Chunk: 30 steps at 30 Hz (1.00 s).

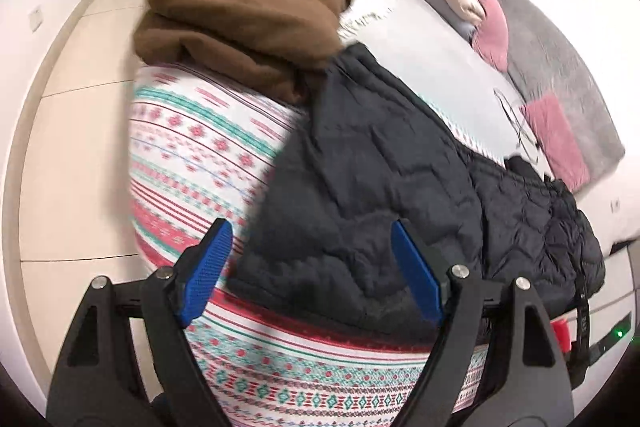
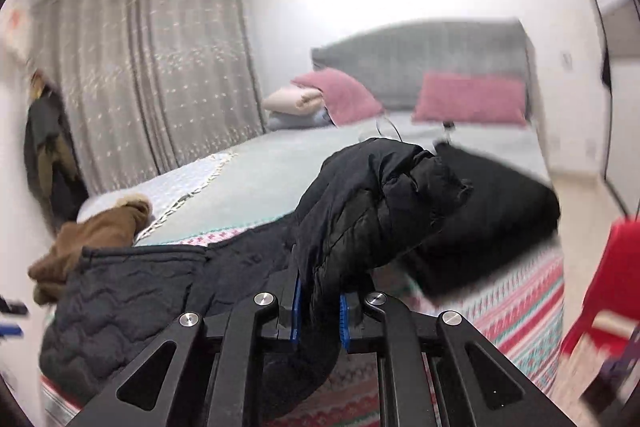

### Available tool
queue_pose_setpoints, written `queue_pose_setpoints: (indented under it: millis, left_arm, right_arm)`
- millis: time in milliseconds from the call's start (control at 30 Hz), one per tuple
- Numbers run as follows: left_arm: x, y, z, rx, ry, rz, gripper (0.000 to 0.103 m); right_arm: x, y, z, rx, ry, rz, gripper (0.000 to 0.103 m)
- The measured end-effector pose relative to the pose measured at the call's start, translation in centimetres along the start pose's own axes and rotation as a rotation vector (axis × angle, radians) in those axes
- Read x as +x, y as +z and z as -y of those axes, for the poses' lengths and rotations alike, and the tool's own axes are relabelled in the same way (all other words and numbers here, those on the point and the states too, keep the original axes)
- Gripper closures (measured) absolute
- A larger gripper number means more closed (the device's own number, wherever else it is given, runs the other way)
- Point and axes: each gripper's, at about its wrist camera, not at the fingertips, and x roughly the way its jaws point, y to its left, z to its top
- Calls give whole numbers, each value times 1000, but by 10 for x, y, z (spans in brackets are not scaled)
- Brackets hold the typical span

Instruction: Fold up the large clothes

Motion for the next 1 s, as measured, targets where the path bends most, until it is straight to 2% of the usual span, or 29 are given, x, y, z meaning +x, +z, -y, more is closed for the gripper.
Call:
queue_pose_setpoints:
  millis: [267,500,667,800,867,1000]
  left_arm:
    - [-3,8,-31,-84,-22,-8,21]
    - [-11,13,-53,-146,-53,-1,21]
    - [-13,17,-68,-198,-75,0,21]
    - [-13,18,-79,-232,-80,-4,21]
    - [-12,19,-83,-246,-79,-5,21]
    - [-9,21,-88,-244,-81,-14,21]
  right_arm:
    - [-18,24,-78,-248,52,99,90]
    - [-39,15,-161,-514,128,183,90]
    - [-51,-27,-239,-769,197,245,90]
    - [-51,-79,-299,-973,263,271,90]
    - [-47,-111,-325,-1084,289,261,90]
    - [-37,-160,-354,-1225,333,217,90]
